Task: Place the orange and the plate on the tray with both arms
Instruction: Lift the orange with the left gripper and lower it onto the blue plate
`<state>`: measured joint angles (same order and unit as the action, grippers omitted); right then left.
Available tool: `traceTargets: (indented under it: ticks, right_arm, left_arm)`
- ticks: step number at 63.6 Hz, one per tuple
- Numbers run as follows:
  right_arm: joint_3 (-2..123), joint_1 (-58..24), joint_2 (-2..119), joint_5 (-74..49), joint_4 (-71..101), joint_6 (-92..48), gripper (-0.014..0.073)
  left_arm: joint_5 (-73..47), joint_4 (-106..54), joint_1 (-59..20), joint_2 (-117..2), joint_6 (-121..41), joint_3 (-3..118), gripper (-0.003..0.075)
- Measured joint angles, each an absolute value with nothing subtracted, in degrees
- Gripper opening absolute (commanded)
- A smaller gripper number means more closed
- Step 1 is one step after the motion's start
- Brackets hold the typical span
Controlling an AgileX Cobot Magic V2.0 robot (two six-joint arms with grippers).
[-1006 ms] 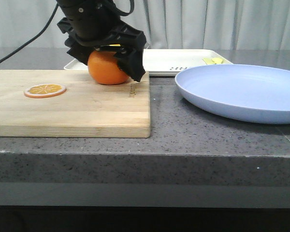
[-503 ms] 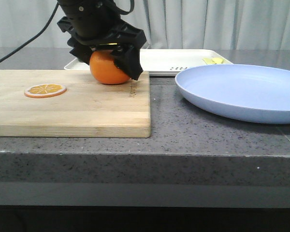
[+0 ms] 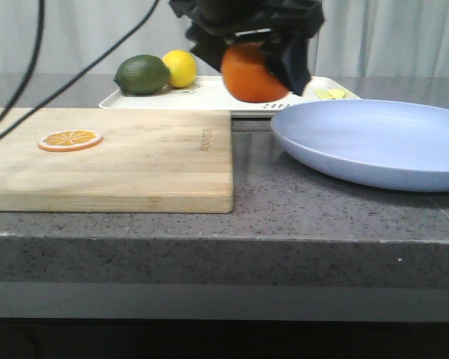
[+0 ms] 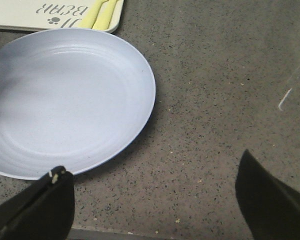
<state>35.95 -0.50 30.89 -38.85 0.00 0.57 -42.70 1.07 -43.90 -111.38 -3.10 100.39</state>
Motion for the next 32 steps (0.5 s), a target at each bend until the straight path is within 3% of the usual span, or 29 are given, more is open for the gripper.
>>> traceTargets:
  ticks: [25,32]
  right_arm:
    - [36.0,-0.5,30.9,-38.7,0.0,0.6,0.0657]
    - [36.0,-0.5,30.9,-38.7,0.0,0.6,0.0657]
  left_arm:
    - [-43.2,1.1,-51.0,-123.8,-3.1,113.2,0.0424]
    - [-43.6,1.1,-52.1,-126.0,-3.1,116.1,0.0487]
